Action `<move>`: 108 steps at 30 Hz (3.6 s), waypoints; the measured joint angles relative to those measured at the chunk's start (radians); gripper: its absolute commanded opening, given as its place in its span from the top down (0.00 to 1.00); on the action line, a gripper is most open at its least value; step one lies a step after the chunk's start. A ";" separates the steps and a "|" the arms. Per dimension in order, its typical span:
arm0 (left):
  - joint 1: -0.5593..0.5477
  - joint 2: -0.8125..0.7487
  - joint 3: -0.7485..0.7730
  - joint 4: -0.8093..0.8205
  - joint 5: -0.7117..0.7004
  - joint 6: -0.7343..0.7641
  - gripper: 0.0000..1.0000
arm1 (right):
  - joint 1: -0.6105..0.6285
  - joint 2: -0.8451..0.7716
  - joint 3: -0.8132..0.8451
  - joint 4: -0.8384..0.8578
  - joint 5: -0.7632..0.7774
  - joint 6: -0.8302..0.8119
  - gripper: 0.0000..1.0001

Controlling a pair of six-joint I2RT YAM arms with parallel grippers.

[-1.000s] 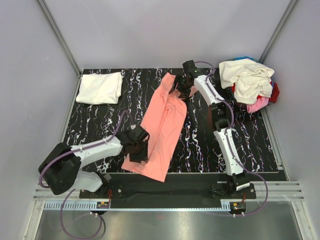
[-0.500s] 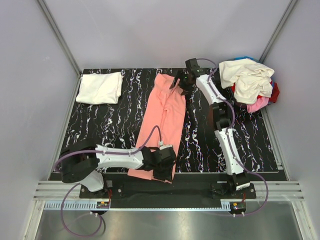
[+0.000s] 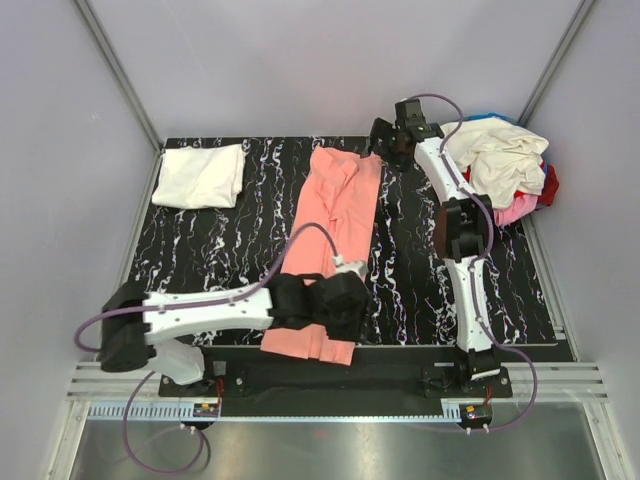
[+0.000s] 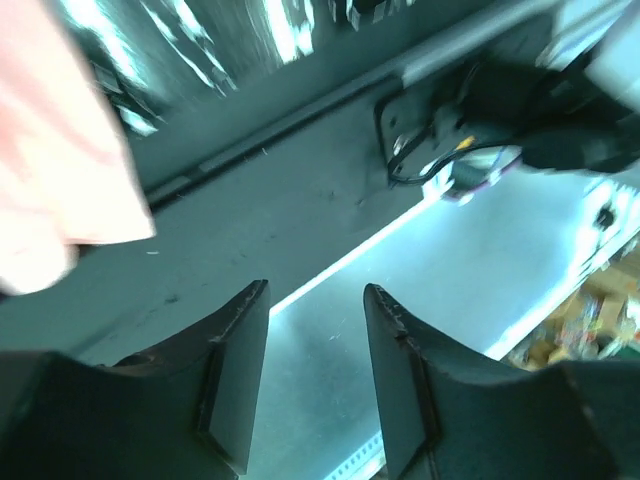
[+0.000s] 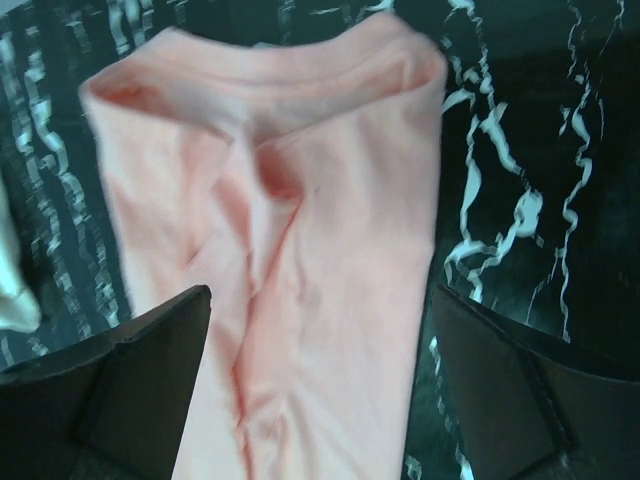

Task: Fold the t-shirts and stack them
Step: Fold the tshirt

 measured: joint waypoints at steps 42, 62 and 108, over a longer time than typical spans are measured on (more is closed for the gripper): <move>0.409 -0.673 -0.274 -0.426 -0.194 0.215 0.44 | 0.307 0.145 0.141 -0.319 0.336 -0.184 0.04; 0.420 -0.617 -0.175 -0.475 -0.209 0.288 0.43 | 0.307 -0.670 -0.712 -0.012 0.266 -0.165 0.09; 0.459 -0.762 -0.217 -0.426 -0.463 0.554 0.44 | 0.632 -0.965 -1.558 0.275 0.105 0.301 0.45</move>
